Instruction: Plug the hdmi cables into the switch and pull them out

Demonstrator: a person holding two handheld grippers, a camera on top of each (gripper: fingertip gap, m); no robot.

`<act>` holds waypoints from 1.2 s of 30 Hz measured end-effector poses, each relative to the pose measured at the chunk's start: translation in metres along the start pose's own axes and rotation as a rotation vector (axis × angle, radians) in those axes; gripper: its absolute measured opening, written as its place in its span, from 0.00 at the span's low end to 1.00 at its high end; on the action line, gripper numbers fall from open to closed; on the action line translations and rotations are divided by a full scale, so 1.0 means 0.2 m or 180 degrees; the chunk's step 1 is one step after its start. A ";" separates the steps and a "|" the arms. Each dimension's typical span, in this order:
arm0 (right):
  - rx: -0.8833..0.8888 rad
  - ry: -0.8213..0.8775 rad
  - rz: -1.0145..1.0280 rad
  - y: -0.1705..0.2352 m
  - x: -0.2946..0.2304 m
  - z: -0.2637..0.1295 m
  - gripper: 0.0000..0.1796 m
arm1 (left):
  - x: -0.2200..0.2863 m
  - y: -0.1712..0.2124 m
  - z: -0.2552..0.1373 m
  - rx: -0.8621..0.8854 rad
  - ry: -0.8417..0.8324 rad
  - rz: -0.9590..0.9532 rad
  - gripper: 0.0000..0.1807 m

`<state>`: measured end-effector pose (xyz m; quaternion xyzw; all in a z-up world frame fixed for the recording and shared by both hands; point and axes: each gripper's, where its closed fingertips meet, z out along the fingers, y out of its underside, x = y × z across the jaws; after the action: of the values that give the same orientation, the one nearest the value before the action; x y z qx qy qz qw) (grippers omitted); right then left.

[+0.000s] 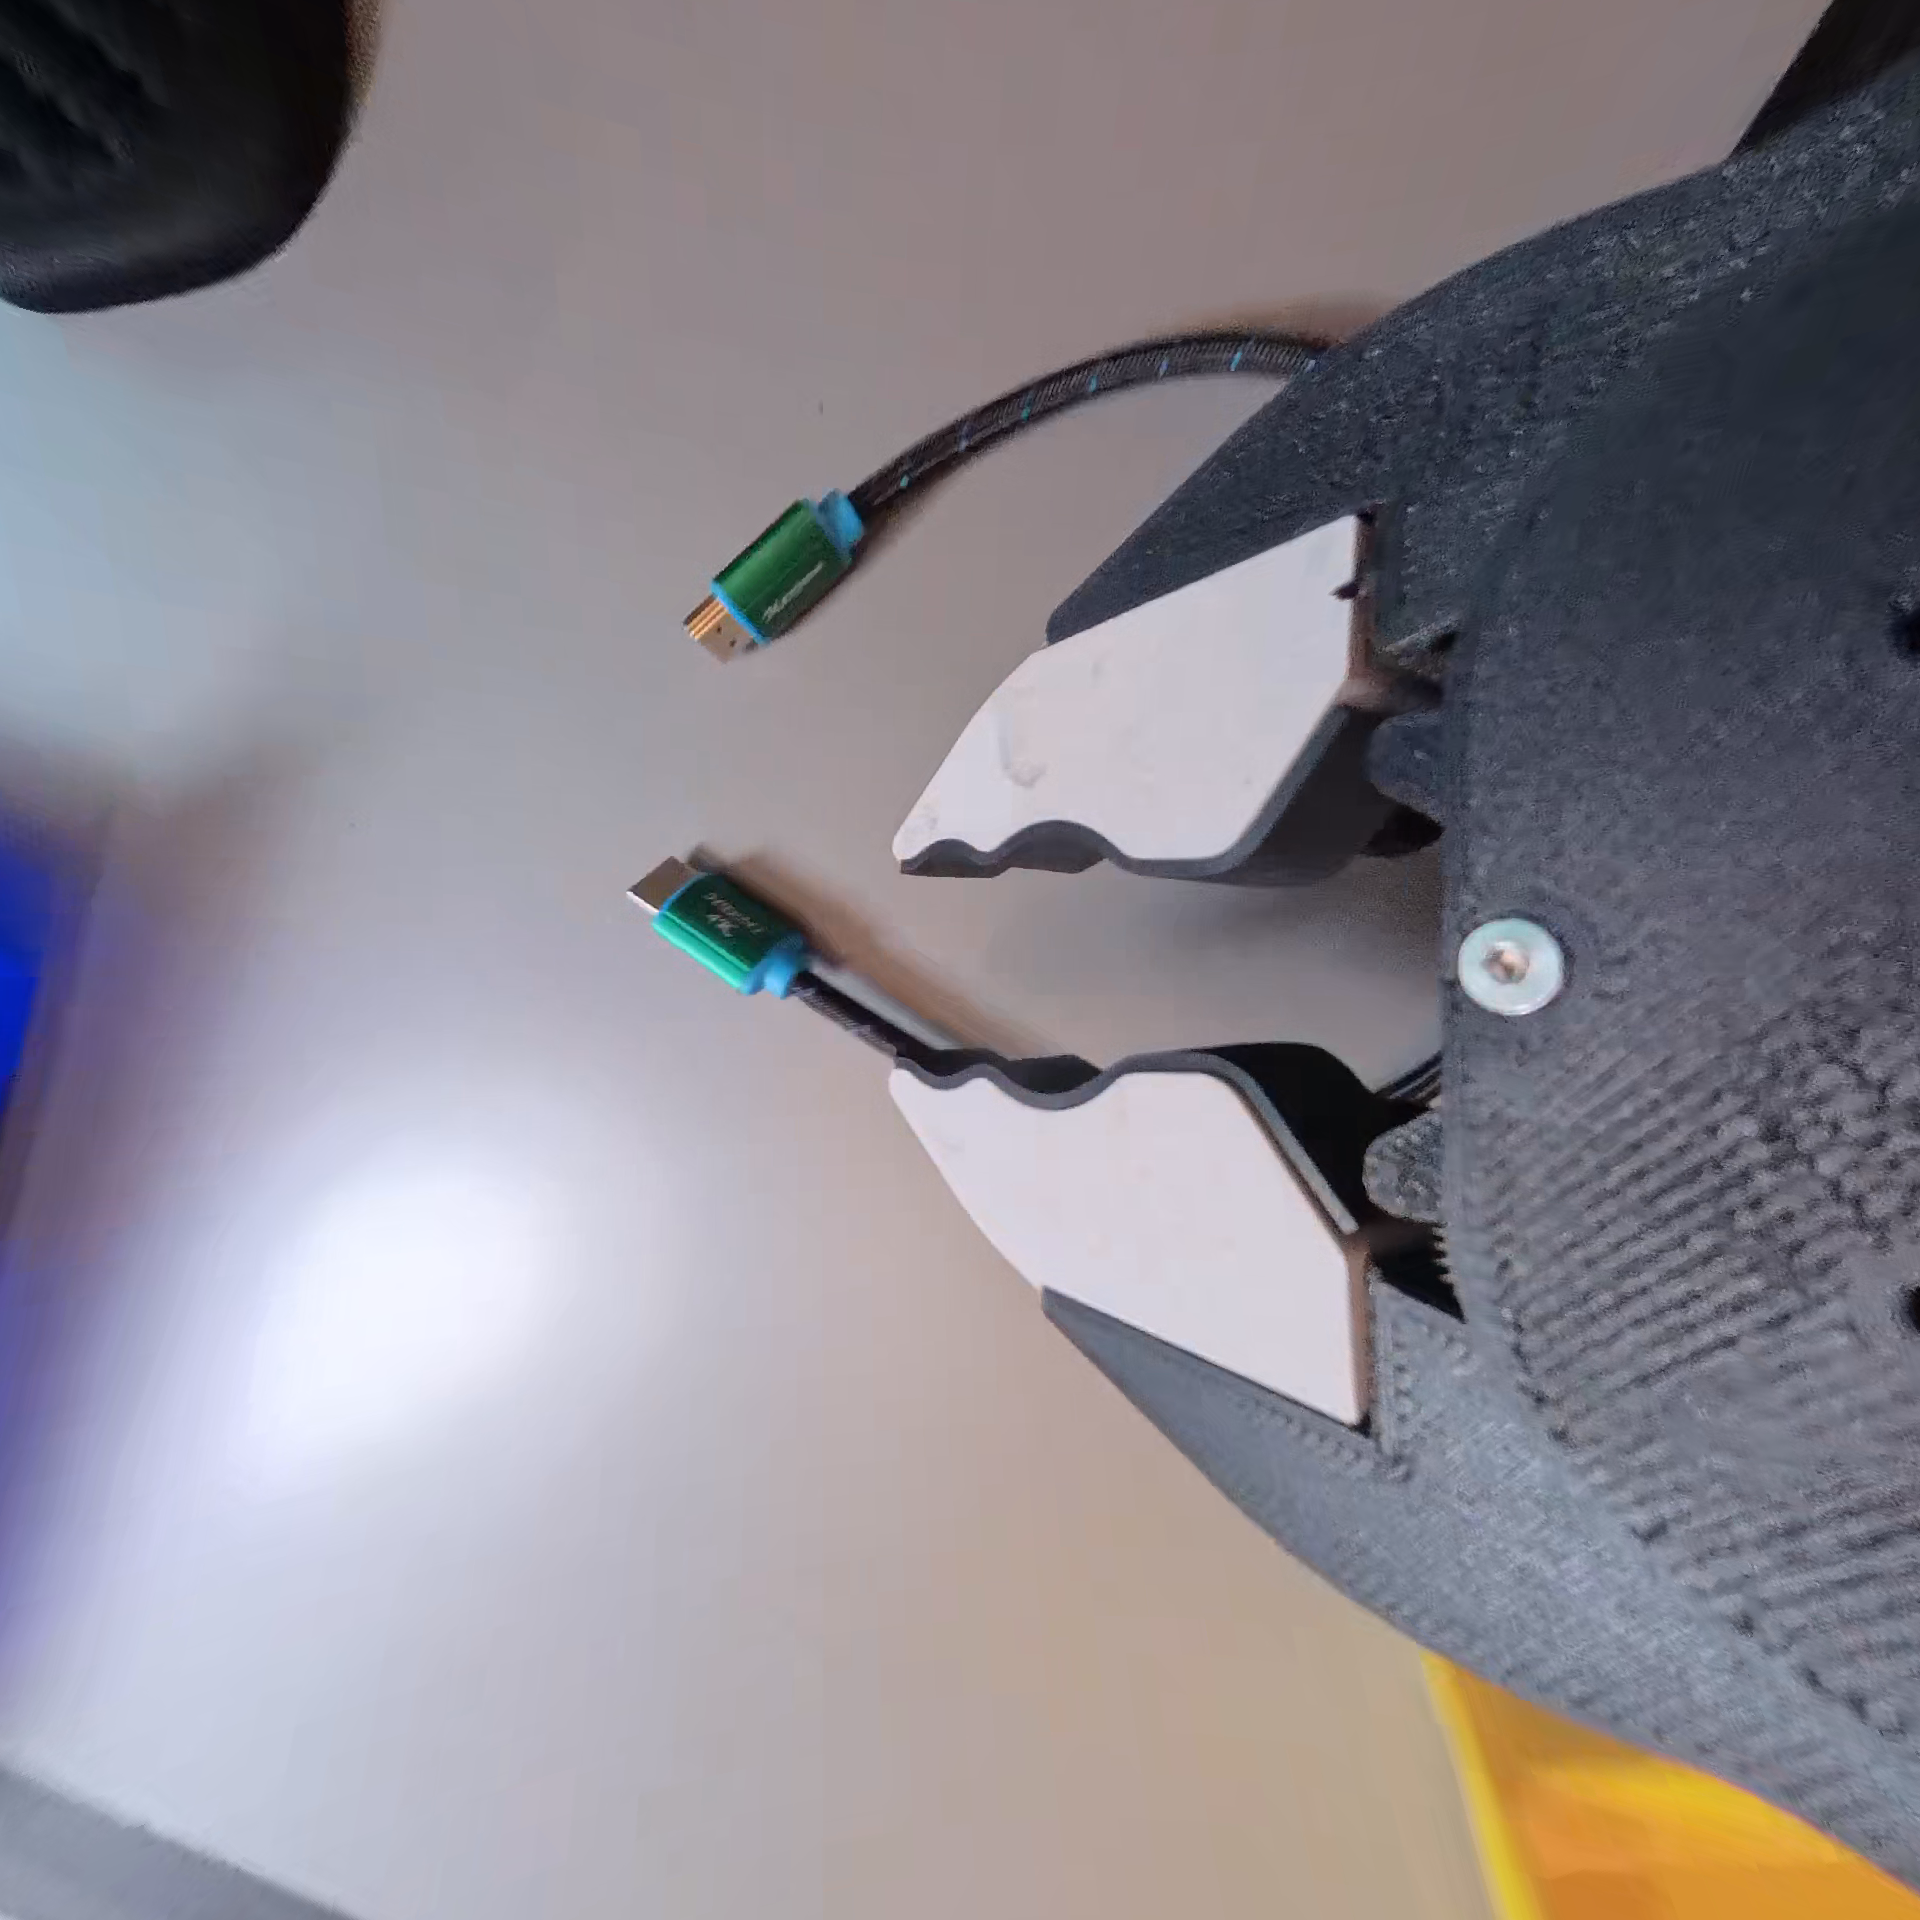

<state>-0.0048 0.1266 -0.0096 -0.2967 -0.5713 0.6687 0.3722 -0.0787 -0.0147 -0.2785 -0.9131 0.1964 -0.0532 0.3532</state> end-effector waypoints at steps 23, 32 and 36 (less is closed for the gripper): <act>0.0738 -0.1525 0.0642 -0.05 -0.11 -0.26 0.07 | 0.01 -0.29 0.00 0.0884 0.0505 0.0299 0.09; 0.0398 -0.1364 0.0633 0.05 -0.10 -0.18 0.07 | 0.01 -0.41 -0.20 0.1623 0.0787 -0.0011 0.08; 0.0311 -0.1229 0.0617 0.07 -0.07 -0.16 0.07 | -0.04 -0.33 -0.04 0.1163 0.0485 -0.0023 0.08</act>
<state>0.0272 0.1310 -0.0296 -0.1983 -0.5676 0.7726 0.2039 -0.0668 0.0284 -0.2286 -0.8279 0.2064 -0.1582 0.4970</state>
